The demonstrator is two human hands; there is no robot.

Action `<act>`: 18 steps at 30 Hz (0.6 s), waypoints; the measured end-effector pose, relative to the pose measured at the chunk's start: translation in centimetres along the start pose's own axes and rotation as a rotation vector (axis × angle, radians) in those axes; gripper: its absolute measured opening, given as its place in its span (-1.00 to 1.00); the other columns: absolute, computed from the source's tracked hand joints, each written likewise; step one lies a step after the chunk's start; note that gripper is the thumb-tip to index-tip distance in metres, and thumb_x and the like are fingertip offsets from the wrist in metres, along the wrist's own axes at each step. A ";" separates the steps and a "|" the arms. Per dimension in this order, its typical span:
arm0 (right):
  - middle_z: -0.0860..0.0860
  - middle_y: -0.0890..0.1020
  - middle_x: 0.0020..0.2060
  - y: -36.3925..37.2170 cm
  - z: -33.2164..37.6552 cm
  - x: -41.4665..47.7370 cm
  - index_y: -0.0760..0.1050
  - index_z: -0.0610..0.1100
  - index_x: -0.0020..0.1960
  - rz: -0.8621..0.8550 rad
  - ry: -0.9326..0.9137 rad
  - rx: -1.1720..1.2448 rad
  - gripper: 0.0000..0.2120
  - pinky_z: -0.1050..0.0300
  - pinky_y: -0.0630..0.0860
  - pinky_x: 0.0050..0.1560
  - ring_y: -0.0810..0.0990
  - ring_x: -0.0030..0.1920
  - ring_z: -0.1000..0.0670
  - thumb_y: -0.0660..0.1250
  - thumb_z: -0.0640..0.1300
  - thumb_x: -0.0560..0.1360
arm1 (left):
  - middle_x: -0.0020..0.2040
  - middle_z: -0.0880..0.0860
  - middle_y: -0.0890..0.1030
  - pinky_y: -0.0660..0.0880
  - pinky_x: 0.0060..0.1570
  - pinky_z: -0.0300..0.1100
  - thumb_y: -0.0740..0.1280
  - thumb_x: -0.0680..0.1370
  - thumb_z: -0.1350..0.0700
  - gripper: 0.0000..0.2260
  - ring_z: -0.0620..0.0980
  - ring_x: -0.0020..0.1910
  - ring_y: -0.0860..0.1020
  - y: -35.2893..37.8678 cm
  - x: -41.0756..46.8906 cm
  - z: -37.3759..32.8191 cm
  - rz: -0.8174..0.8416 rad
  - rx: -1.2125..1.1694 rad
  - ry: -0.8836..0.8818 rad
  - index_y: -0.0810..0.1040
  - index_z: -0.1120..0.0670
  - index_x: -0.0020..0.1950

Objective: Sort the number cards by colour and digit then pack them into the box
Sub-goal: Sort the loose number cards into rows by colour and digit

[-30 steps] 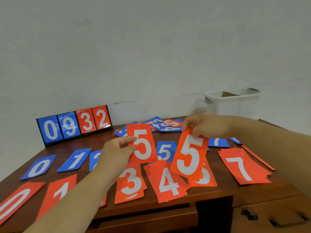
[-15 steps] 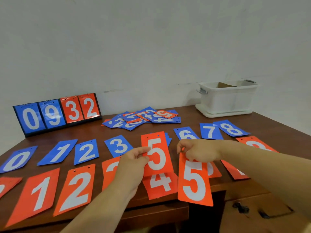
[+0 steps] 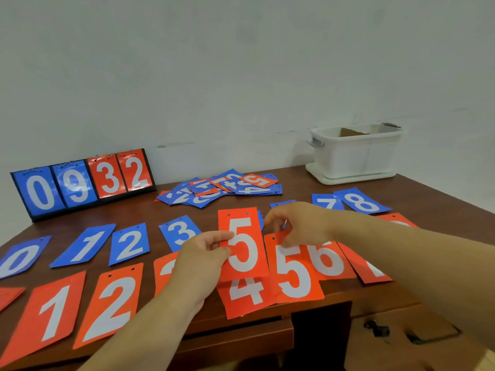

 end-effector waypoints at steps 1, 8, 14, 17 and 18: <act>0.18 0.60 0.06 0.3 -0.2 0.0 0.45 0.08 0.35 -0.023 0.007 0.006 -0.45 0.18 0.54 0.11 0.59 0.08 0.11 0.53 -0.14 0.42 | 0.07 -0.03 0.69 0.68 -0.05 -0.04 0.39 0.58 0.21 -0.75 -0.04 -0.05 0.72 0.0 0.0 0.0 0.007 0.002 0.005 0.69 -0.14 0.09; 0.03 0.66 0.03 -2.2 -1.7 -2.8 0.48 0.01 0.18 -0.301 0.127 0.792 -0.76 0.07 0.62 0.08 0.70 -0.01 -0.01 0.41 -0.14 0.54 | 0.04 -0.06 0.70 0.67 -0.08 -0.19 0.42 0.58 0.22 -0.76 -0.13 -0.06 0.71 1.9 -0.6 -1.3 0.080 0.036 0.083 0.67 -0.11 0.12; -0.05 0.60 -0.25 -0.8 -1.4 -3.3 0.57 -0.07 0.09 -0.314 0.167 0.742 -0.76 0.20 0.57 -0.26 0.62 -0.30 0.06 0.48 -0.28 0.48 | -0.01 -0.10 0.60 0.54 -0.20 -0.35 0.43 0.58 0.12 -0.73 -0.14 -0.05 0.62 4.9 -1.2 -3.1 0.191 0.168 0.226 0.61 -0.19 0.22; -0.09 0.69 -0.10 -0.7 -2.9 -3.4 0.59 -0.01 0.08 -0.308 0.244 0.612 -0.74 -0.02 0.66 -0.03 0.71 -0.10 -0.08 0.50 -0.24 0.45 | 0.06 -0.21 0.55 0.53 -0.05 -0.26 0.40 0.58 -0.02 -0.55 -0.19 0.00 0.58 5.0 -1.7 -2.1 0.287 0.435 0.295 0.34 -0.30 0.40; -0.11 0.70 -0.06 -0.6 -3.2 -3.5 0.58 -0.01 0.09 -0.285 0.256 0.573 -0.73 -0.06 0.66 0.00 0.71 -0.07 -0.11 0.50 -0.23 0.45 | 0.09 -0.25 0.54 0.50 0.02 -0.25 0.39 0.57 -0.07 -0.48 -0.21 0.05 0.55 4.9 -1.8 -1.5 0.319 0.570 0.322 0.25 -0.30 0.46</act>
Point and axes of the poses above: each hand's wrist, its own x-axis towards the middle knuckle, its own y-axis out of the palm, z = x × y, the point moved 7 cm from there along x, towards the middle knuckle
